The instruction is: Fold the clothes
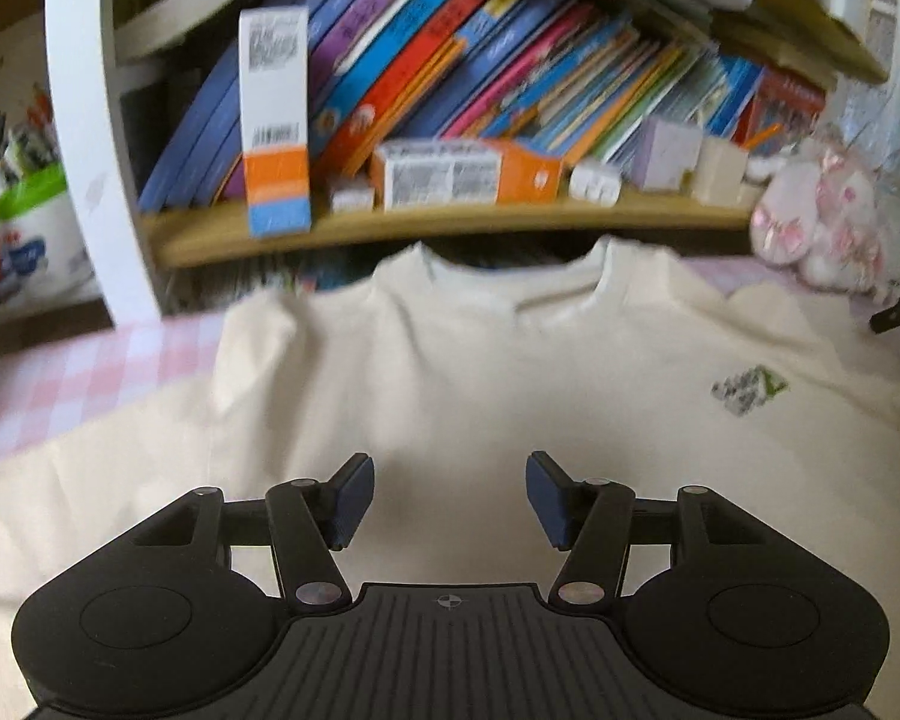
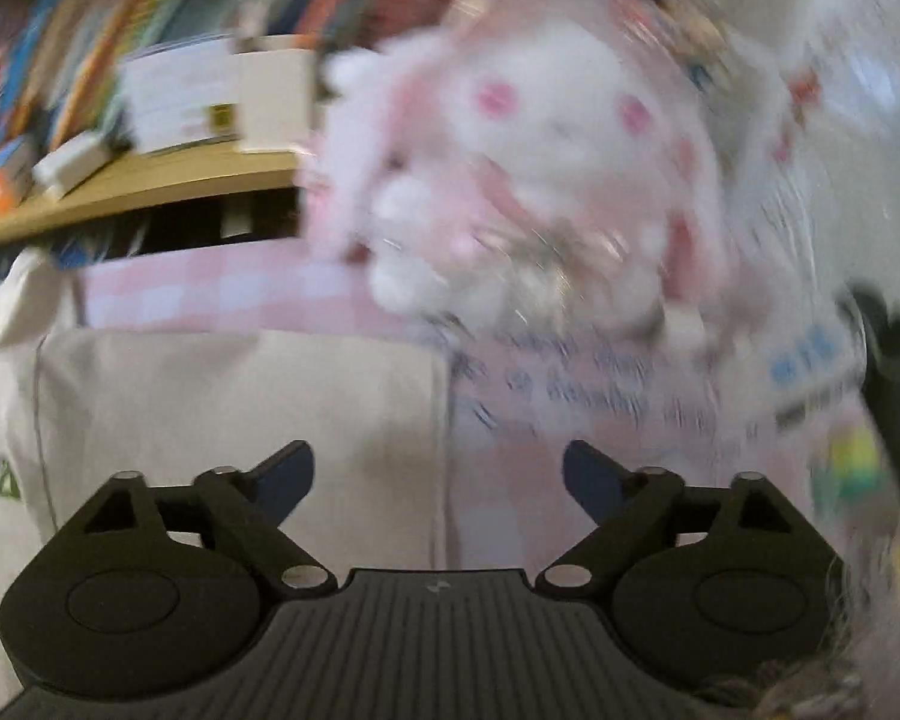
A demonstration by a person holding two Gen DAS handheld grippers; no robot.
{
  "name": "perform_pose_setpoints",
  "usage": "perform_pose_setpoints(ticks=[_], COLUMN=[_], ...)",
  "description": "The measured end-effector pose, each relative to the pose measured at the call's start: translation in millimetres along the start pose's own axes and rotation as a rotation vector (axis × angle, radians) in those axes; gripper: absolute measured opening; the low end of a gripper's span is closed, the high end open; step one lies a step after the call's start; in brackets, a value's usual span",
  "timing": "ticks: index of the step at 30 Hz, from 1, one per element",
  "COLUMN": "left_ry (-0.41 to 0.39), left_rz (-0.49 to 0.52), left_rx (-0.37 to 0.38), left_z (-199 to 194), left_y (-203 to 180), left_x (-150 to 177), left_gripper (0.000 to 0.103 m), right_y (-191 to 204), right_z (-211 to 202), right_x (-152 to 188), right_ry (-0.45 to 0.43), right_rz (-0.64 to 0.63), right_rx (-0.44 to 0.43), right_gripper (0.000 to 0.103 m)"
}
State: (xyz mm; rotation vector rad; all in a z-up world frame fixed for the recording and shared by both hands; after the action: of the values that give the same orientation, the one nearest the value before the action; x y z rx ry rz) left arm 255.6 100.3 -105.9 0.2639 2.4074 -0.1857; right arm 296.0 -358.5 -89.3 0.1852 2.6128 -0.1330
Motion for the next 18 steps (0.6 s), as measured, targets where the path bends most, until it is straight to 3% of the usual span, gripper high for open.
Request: perform_pose_setpoints(ticks=[2,4,6,7,10,13,16,18], left_ry=[0.013,0.03,0.042,0.048,0.036,0.034,0.035,0.036], left_rz=[0.007,0.007,0.008,0.008,0.019,0.024,0.019,0.016], left_rx=[0.0,0.0,0.001,0.001,-0.006,-0.004,0.005,0.015], left_z=[1.5,2.1,4.7,5.9,4.8,4.1,3.0,2.2], left_y=[-0.4,-1.6,-3.2,-4.0,-6.1,-6.6,-5.5,-4.7], left_x=[4.6,8.6,10.3,11.2,12.7,12.4,11.7,11.6], left_gripper=[0.057,0.057,0.057,0.057,0.059,0.06,0.06,0.06], right_y=[-5.2,-5.8,-1.7,1.9,15.1,16.1,-10.3,-30.2], right_z=[4.8,9.8,12.3,12.2,5.5,-11.3,-39.4,-46.8], right_x=[6.7,13.4,19.3,21.8,28.6,29.4,29.7,44.3], right_ry=[0.02,0.047,0.068,0.073,0.082,0.06,-0.048,-0.056], right_rz=[0.039,0.057,0.069,0.075,0.045,0.044,0.146,0.23], right_rx=[-0.001,-0.006,-0.031,-0.053,-0.095,-0.106,-0.011,0.039], right_gripper=[0.079,0.052,0.044,0.032,0.011,0.008,0.008,0.008])
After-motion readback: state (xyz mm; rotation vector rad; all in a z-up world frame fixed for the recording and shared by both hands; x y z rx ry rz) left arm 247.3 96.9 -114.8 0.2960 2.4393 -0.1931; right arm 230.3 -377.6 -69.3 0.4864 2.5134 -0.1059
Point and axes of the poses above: each gripper's, at about its wrist camera, not at the fingertips, and z roughly the way its jaws point, y to its left, x to its underside, the point moved 9 cm from there along z, roughly the way its jaws point, and after that the axes turned 6 degrees about y, right-handed, at the moved point
